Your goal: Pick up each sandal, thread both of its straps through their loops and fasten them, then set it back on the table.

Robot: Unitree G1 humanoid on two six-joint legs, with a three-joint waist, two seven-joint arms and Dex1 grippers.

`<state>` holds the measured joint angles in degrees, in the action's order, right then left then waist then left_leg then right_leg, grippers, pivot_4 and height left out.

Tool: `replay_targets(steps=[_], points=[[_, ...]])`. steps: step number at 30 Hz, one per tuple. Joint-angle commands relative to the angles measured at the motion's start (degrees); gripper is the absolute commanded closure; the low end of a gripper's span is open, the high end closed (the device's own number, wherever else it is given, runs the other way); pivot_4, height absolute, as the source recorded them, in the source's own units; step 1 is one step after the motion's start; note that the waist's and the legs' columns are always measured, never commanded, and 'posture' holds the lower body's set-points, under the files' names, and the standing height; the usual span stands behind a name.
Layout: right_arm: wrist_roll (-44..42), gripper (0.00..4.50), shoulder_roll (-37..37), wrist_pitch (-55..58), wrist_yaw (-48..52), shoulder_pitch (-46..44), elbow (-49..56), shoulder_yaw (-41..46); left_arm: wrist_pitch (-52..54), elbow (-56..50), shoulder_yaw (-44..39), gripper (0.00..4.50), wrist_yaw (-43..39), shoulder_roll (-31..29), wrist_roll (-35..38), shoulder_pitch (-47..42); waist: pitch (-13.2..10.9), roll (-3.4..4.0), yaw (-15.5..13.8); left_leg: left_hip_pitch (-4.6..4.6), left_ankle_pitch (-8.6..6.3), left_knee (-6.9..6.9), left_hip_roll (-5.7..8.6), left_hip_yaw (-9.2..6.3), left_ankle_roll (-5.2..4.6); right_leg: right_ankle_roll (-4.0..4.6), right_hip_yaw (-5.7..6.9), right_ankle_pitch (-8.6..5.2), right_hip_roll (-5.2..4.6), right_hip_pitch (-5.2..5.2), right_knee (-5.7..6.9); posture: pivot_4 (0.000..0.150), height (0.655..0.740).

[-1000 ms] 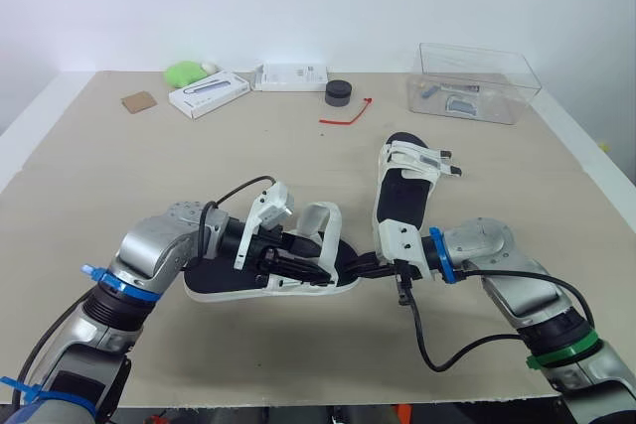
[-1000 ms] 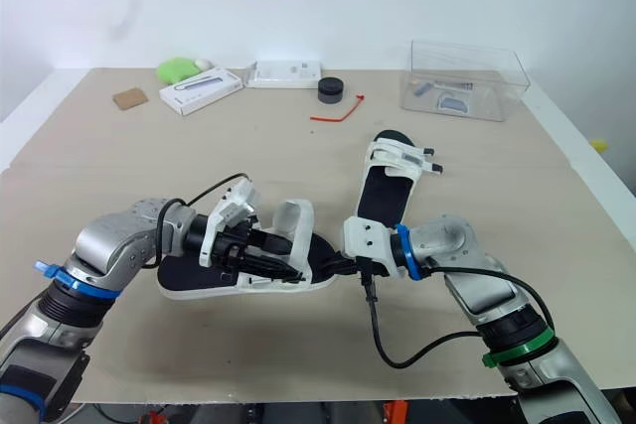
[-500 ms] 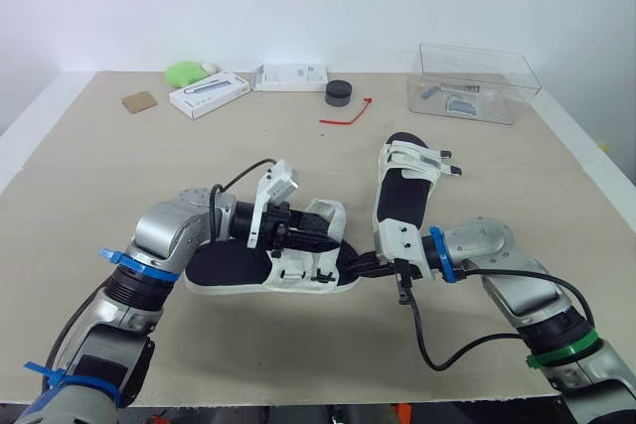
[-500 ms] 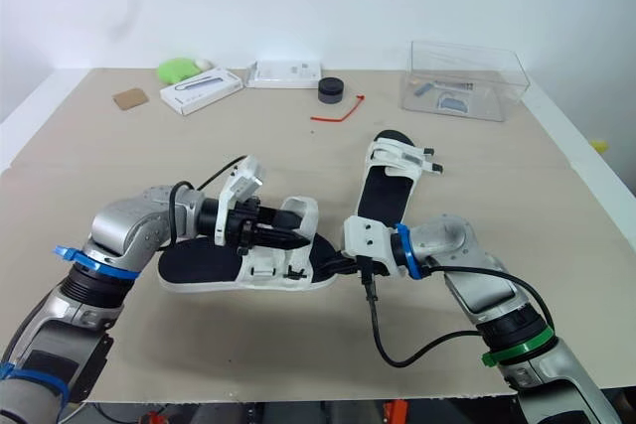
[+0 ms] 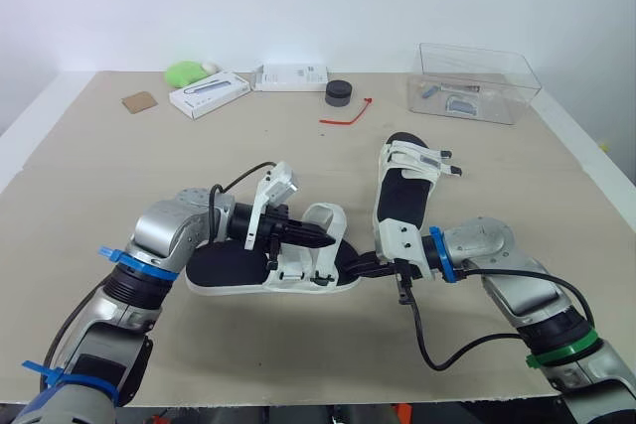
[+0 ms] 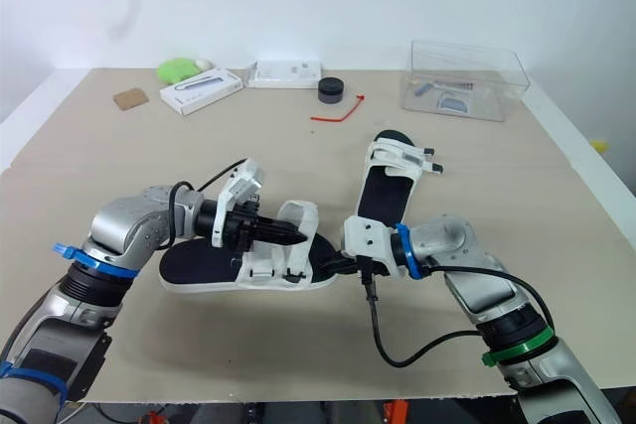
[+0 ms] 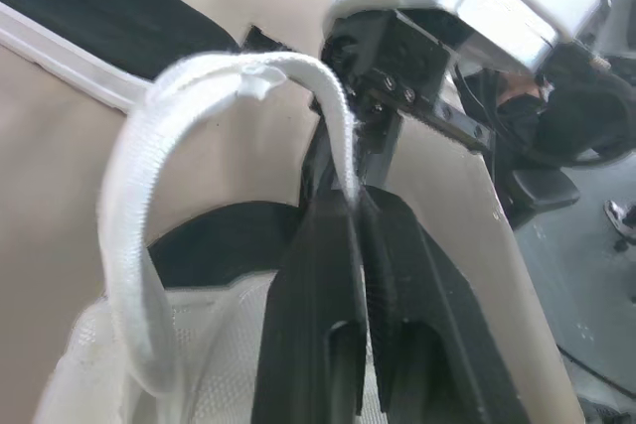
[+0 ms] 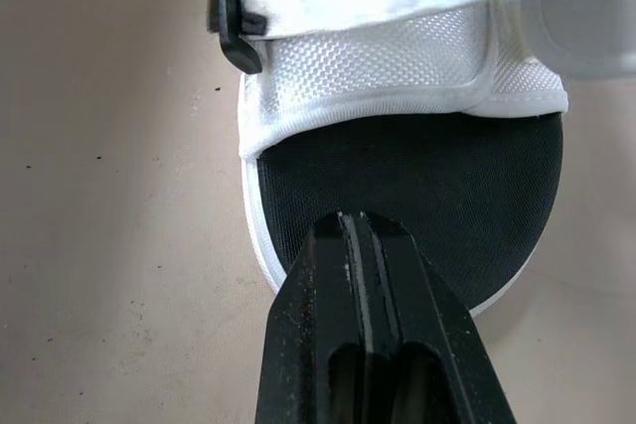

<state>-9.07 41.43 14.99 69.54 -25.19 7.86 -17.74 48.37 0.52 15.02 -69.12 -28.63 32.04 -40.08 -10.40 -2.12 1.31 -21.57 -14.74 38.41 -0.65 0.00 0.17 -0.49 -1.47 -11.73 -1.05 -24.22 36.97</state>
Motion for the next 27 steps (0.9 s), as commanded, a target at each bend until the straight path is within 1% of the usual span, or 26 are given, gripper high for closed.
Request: replay_targets(steps=[1,4,6,10,13,17,20,27], points=[[1.68,4.5,0.77,0.54,-0.6,0.15,-1.14,0.02,-1.76,-2.06,0.28,4.43,-2.04,-1.71,-0.49,0.68,0.0,0.0,0.0,0.0,0.0,0.0,0.0,0.0,0.0,0.0,0.0,0.0,0.0,0.0,0.0,0.15,0.74],[1.65,4.5,0.89,0.52,-0.58,0.34,-0.99,0.08,-2.02,-2.67,-0.04,4.43,-2.03,-2.3,-0.46,1.79,0.0,0.0,0.0,0.0,0.0,0.0,-0.01,-0.01,0.0,0.0,-0.01,0.0,0.0,0.0,0.0,0.15,0.74],[1.66,4.5,1.03,0.51,-0.57,0.53,-0.88,0.13,-1.84,-3.96,-1.27,4.43,-0.36,-1.75,0.24,3.28,0.0,0.0,0.01,0.0,0.0,0.0,-0.02,-0.02,0.0,0.0,0.0,0.0,0.0,0.0,0.0,0.15,0.74],[1.65,4.5,1.12,0.58,-0.57,0.66,-0.76,0.18,-0.71,-8.86,-2.3,4.43,1.33,-1.04,2.16,7.07,0.0,0.0,0.01,0.0,0.0,-0.01,-0.05,-0.04,0.0,0.0,-0.04,0.0,-0.02,-0.01,0.0,0.15,0.74],[1.71,4.5,1.06,0.53,-0.49,0.55,-0.83,0.04,-0.06,-10.54,-2.39,4.43,1.61,-0.66,3.19,8.21,0.0,0.0,-0.01,0.0,0.0,-0.01,-0.04,-0.05,0.0,0.0,-0.03,0.0,-0.03,0.0,0.0,0.15,0.74],[1.79,4.5,0.87,0.46,-0.41,0.22,-1.05,-0.13,-0.06,-11.22,-1.87,4.43,0.9,-0.94,3.59,8.31,0.0,0.0,-0.01,0.01,0.0,0.0,-0.03,-0.03,0.0,0.0,-0.03,0.0,-0.03,0.0,0.0,0.15,0.74],[1.82,4.5,0.84,0.31,-0.29,0.0,-1.26,-0.16,-1.36,-12.05,0.08,4.43,-1.98,-3.43,2.26,9.03,0.0,0.0,-0.01,0.01,0.0,0.0,-0.02,-0.02,0.0,0.0,-0.03,0.0,-0.03,0.0,0.0,0.15,0.74],[1.75,4.5,0.96,0.21,-0.3,0.6,-0.74,-0.22,-3.11,-11.52,0.91,4.43,-2.4,-4.75,1.24,8.96,0.0,0.0,-0.01,0.01,0.0,-0.01,-0.03,-0.02,0.0,0.01,-0.02,-0.01,-0.02,0.0,-0.01,0.15,0.74]])
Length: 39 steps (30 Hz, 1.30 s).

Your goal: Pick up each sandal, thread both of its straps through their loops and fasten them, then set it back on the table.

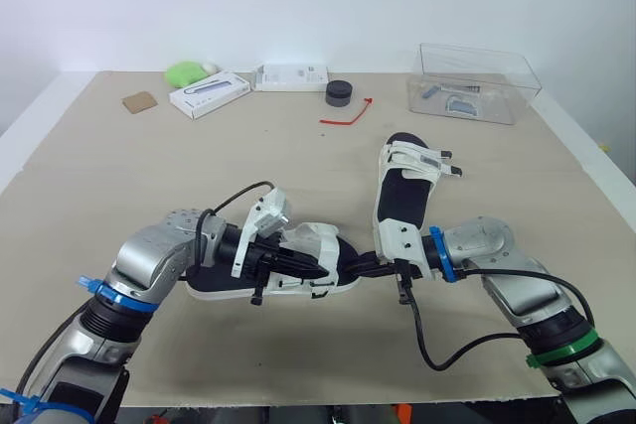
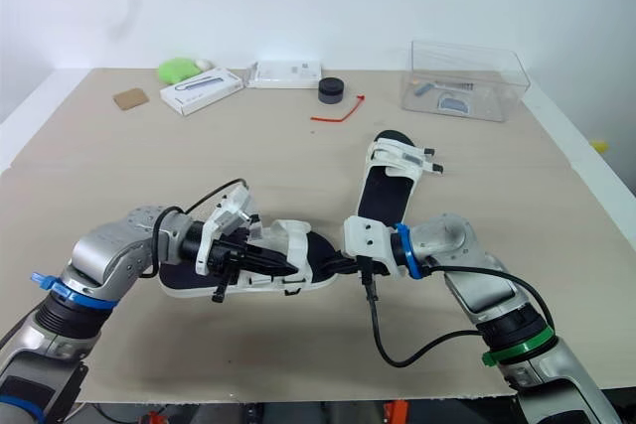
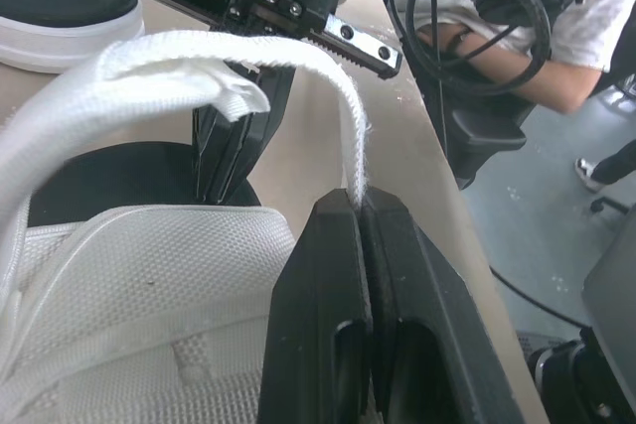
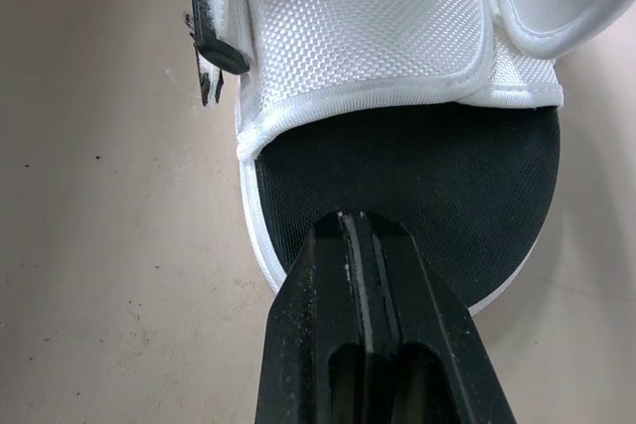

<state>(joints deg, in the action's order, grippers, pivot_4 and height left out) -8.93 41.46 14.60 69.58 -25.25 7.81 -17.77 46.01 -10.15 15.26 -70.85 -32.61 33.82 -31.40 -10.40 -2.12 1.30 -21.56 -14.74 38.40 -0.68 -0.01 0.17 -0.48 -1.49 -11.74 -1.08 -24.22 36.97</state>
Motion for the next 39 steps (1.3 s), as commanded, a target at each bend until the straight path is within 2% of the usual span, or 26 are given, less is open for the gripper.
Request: replay_targets(steps=[1,5,9,10,16,26,29,31,39], points=[[1.59,4.5,0.92,0.62,-0.34,0.71,-0.61,-0.22,-0.71,-0.45,0.36,4.43,-0.2,-0.68,-0.64,-0.17,0.0,0.0,0.0,0.0,0.0,0.0,0.0,0.0,0.0,0.0,0.0,0.0,0.0,0.0,0.0,0.15,0.74],[1.63,4.5,0.93,0.54,-0.3,0.67,-0.67,-0.24,1.04,-0.29,-1.2,4.43,-1.72,-1.5,1.8,-1.93,0.0,0.0,0.0,0.0,0.0,0.0,0.0,0.01,0.0,0.01,0.01,0.0,0.0,0.0,0.0,0.15,0.74],[1.68,4.5,1.01,0.33,-0.21,0.51,-0.94,-0.2,2.17,-1.59,-1.77,3.34,-4.65,-4.14,3.38,-3.52,0.0,0.0,0.01,-0.01,0.0,-0.01,0.01,0.02,0.0,0.02,0.02,-0.01,0.03,-0.01,0.0,0.15,0.74],[1.68,4.5,1.01,0.35,-0.2,0.54,-0.91,-0.21,3.03,-1.43,-2.33,2.8,-4.84,-4.43,4.28,-4.17,0.0,0.0,0.01,-0.01,0.0,0.0,0.0,0.02,0.0,0.03,0.04,-0.02,0.02,-0.01,0.0,0.15,0.74],[1.65,4.5,0.96,0.44,-0.16,0.74,-0.74,-0.23,5.33,-0.94,-4.1,2.8,-4.36,-4.62,6.65,-5.96,0.0,0.0,0.01,-0.01,0.0,0.0,0.0,0.01,0.0,0.02,0.03,-0.01,0.01,0.0,0.0,0.15,0.74],[1.65,4.5,0.55,0.66,-0.48,0.65,-0.81,-0.3,1.14,3.02,-1.74,2.8,4.61,1.96,0.25,-5.7,0.0,0.0,0.0,-0.01,0.0,0.01,0.02,0.01,0.0,0.0,0.01,0.0,0.01,0.0,0.0,0.15,0.74],[1.66,4.5,0.59,0.68,-0.55,0.72,-0.79,-0.24,0.58,3.45,-1.5,3.64,4.57,2.59,-0.32,-5.64,0.0,0.0,0.0,-0.01,0.0,0.0,0.02,0.01,0.0,0.0,0.0,0.0,0.01,0.0,0.0,0.15,0.74],[1.66,4.5,0.64,0.69,-0.59,0.78,-0.75,-0.2,0.47,3.47,-1.5,4.46,4.17,2.61,-0.3,-5.62,0.0,0.0,-0.01,-0.01,0.0,0.0,0.02,0.01,0.0,0.0,0.0,0.0,0.01,0.0,0.0,0.15,0.74],[1.53,4.5,0.95,1.06,-0.89,1.43,-0.03,0.08,1.2,1.46,-2.02,4.46,-0.06,0.13,1.56,-4.63,0.0,-0.01,0.0,-0.01,0.0,0.0,0.01,0.01,0.0,0.0,0.01,0.0,0.02,0.0,0.0,0.15,0.74]])
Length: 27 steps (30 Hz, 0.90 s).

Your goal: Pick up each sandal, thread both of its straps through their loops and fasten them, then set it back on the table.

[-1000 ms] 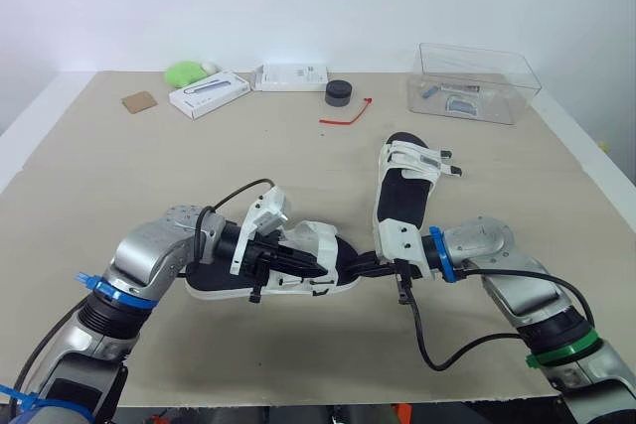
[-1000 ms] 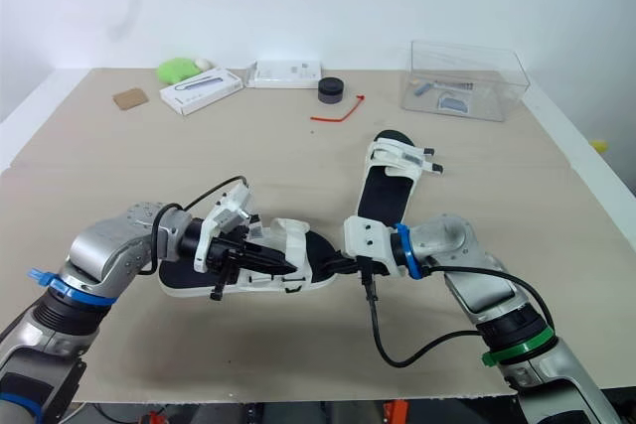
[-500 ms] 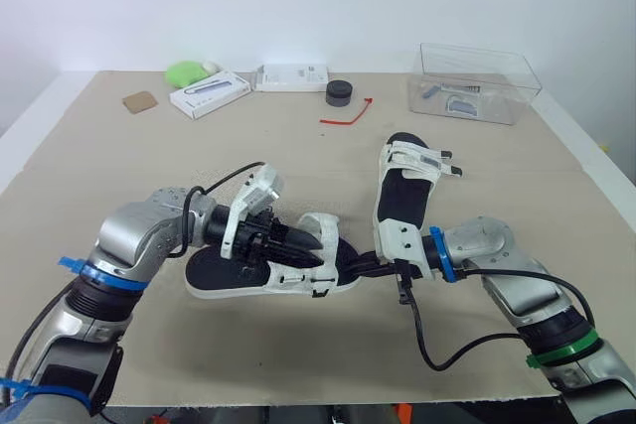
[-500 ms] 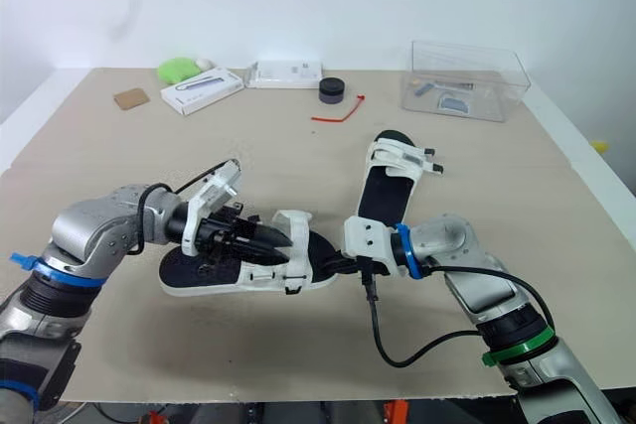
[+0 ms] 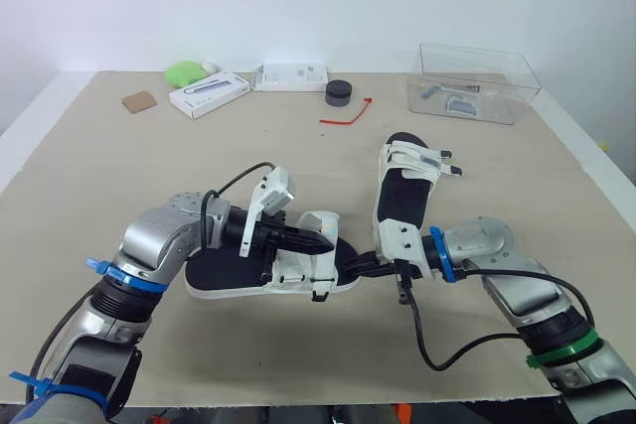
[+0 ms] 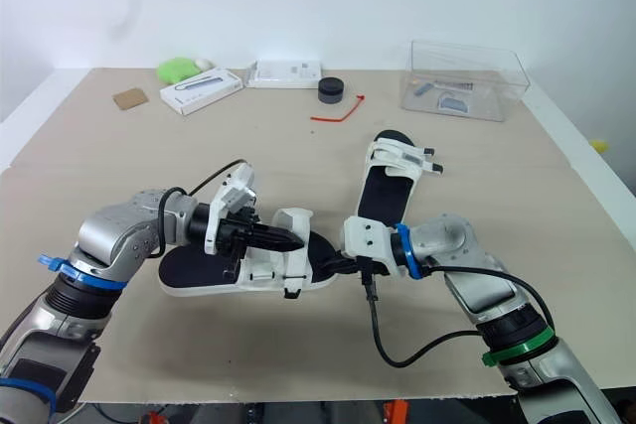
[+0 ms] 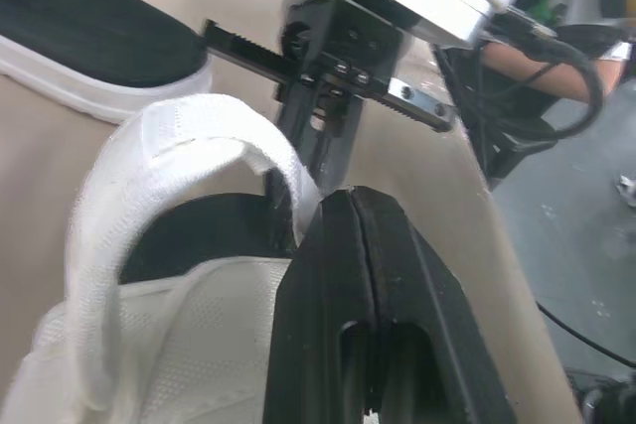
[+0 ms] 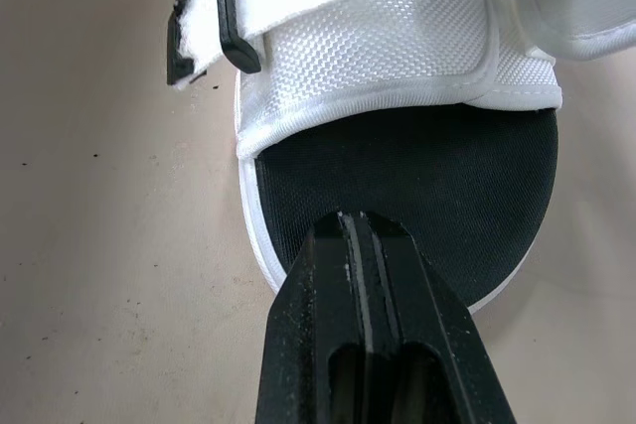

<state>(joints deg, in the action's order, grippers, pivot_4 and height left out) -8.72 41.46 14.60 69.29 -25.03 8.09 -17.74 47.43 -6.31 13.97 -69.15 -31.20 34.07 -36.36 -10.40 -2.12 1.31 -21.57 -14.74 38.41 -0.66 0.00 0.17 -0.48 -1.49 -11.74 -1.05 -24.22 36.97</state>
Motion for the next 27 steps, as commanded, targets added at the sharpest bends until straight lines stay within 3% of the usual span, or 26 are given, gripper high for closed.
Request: replay_targets(steps=[1,22,27], points=[[1.32,4.5,1.05,1.01,-0.58,1.31,-0.28,0.08,0.3,-2.5,-1.29,4.46,-2.29,-1.58,2.08,0.26,0.0,0.0,0.0,0.0,0.0,0.0,0.0,0.0,0.0,0.0,0.0,0.0,0.0,0.0,0.0,0.15,0.74],[1.49,4.5,1.11,0.68,-0.09,0.56,-0.92,-0.13,1.36,0.12,-5.19,4.46,-4.4,-4.52,4.16,-1.06,0.0,0.0,-0.01,0.0,0.0,0.0,-0.01,0.0,0.0,0.0,0.02,0.0,-0.01,0.0,0.0,0.15,0.74],[1.37,4.5,1.35,0.95,-0.08,0.88,-0.41,0.01,7.21,-4.49,-5.54,4.46,-11.43,-11.68,9.36,-1.19,-0.01,-0.01,0.03,-0.01,0.0,-0.01,-0.01,0.0,0.0,0.02,0.0,-0.01,0.01,-0.02,0.0,0.15,0.74]])
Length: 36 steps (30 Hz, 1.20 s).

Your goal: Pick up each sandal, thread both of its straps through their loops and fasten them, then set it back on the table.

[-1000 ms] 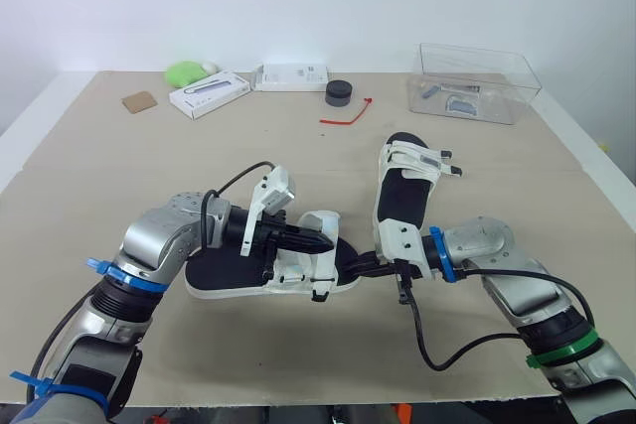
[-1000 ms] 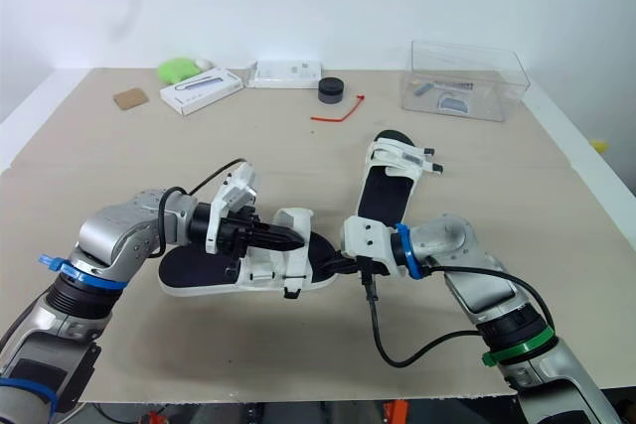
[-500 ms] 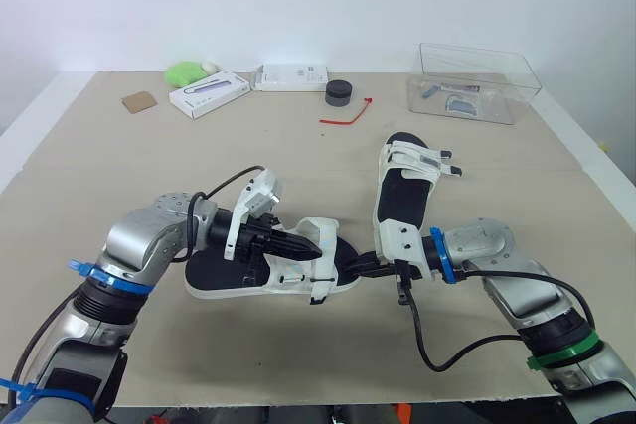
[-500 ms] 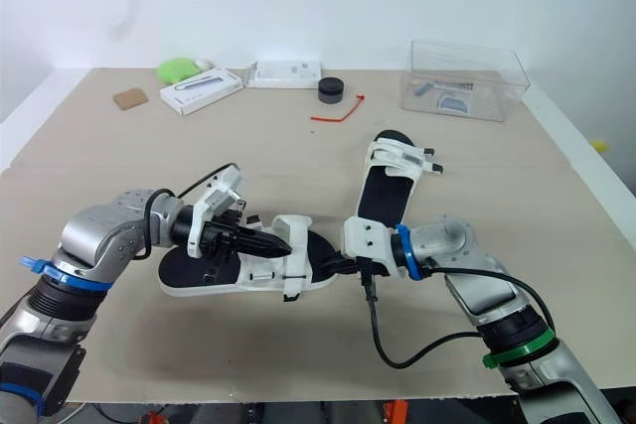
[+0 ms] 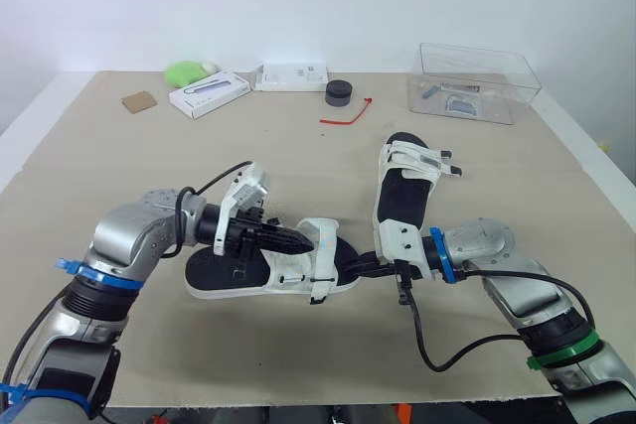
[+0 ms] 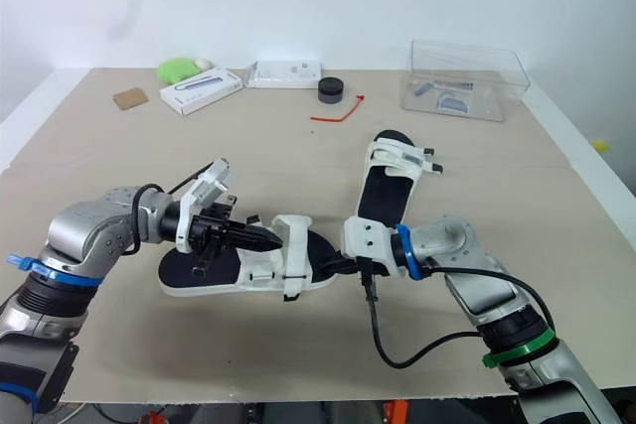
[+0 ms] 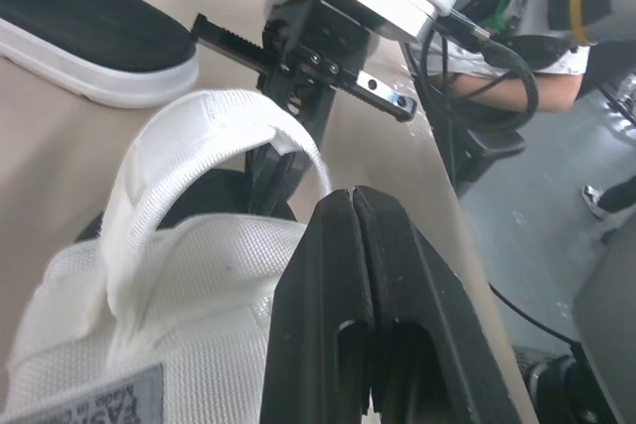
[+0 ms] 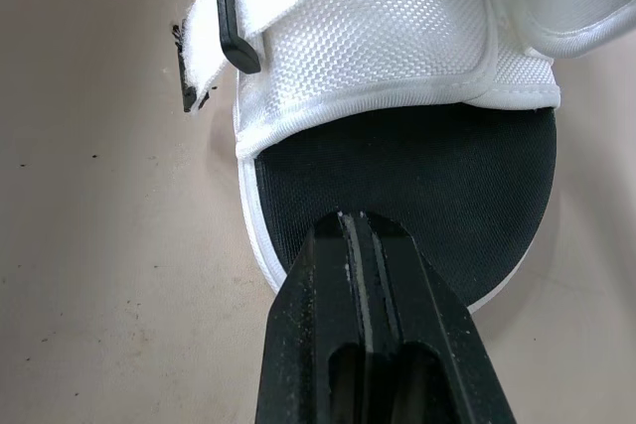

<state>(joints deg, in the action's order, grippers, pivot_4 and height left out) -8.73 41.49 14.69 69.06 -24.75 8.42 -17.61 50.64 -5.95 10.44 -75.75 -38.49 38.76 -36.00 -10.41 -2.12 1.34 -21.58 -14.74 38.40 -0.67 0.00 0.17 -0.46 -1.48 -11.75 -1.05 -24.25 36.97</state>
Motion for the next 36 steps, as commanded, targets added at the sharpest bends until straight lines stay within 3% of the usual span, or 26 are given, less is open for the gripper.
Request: replay_targets(steps=[1,5,10,12,14,17,24,36], points=[[1.33,4.5,1.42,0.92,0.18,0.67,-0.62,-0.07,5.7,-6.55,-2.08,4.46,-6.82,-6.51,6.52,-1.28,-0.01,-0.02,0.01,-0.01,0.0,-0.01,0.0,0.0,0.0,0.01,0.02,-0.01,0.01,-0.01,0.0,0.15,0.74],[1.34,4.5,1.8,0.87,0.38,0.81,-0.59,0.18,8.27,-13.89,-1.68,4.46,-14.3,-17.4,9.75,3.47,-0.06,-0.07,0.05,-0.08,-0.01,-0.03,-0.04,0.0,0.0,0.03,0.03,-0.05,0.01,-0.08,-0.02,0.15,0.74],[1.31,4.5,1.76,0.76,0.53,0.97,-0.48,0.07,7.96,-18.64,-3.85,4.46,-14.8,-22.75,11.73,10.78,-0.08,-0.11,-0.1,-0.04,-0.05,0.0,-0.03,-0.01,0.02,0.2,0.09,-0.23,-0.05,-0.02,-0.01,0.15,0.74],[1.32,4.5,1.7,0.57,0.6,0.97,-0.59,-0.08,4.85,-20.85,-4.97,4.46,-10.11,-21.47,9.47,16.12,-0.08,-0.04,-0.1,-0.03,-0.05,0.0,-0.06,-0.04,0.02,0.25,0.03,-0.26,-0.08,-0.04,-0.01,0.15,0.74],[1.42,4.5,1.43,0.3,0.65,0.82,-0.95,-0.34,2.26,-20.35,-6.84,4.46,0.86,-14.34,7.05,19.75,-0.08,-0.04,-0.2,0.0,-0.05,-0.02,-0.05,-0.03,0.02,0.24,0.0,-0.26,-0.12,-0.03,0.0,0.15,0.74],[1.44,4.5,0.93,0.19,0.71,0.65,-1.06,-0.8,-1.14,-22.25,-6.51,3.71,7.73,-9.3,3.88,24.01,-0.08,-0.15,-0.17,0.02,-0.04,0.05,-0.04,-0.08,0.02,0.14,0.03,-0.19,-0.14,0.03,-0.01,0.15,0.74],[1.65,4.5,0.43,-0.19,1.04,0.24,-1.5,-1.33,-7.39,-19.9,-1.03,0.4,15.16,-2.77,-4.13,22.25,-0.06,-0.14,-0.15,0.05,-0.04,0.01,-0.06,-0.06,0.03,0.0,0.03,-0.07,-0.07,0.03,0.01,0.15,0.74],[1.51,4.5,0.86,0.09,0.56,0.69,-0.97,-0.76,-11.83,-13.81,3.14,0.4,16.97,2.73,-9.35,18.42,-0.06,-0.14,-0.15,0.06,-0.03,0.04,-0.02,-0.01,0.03,-0.04,-0.01,0.0,-0.12,0.05,0.0,0.15,0.74]])
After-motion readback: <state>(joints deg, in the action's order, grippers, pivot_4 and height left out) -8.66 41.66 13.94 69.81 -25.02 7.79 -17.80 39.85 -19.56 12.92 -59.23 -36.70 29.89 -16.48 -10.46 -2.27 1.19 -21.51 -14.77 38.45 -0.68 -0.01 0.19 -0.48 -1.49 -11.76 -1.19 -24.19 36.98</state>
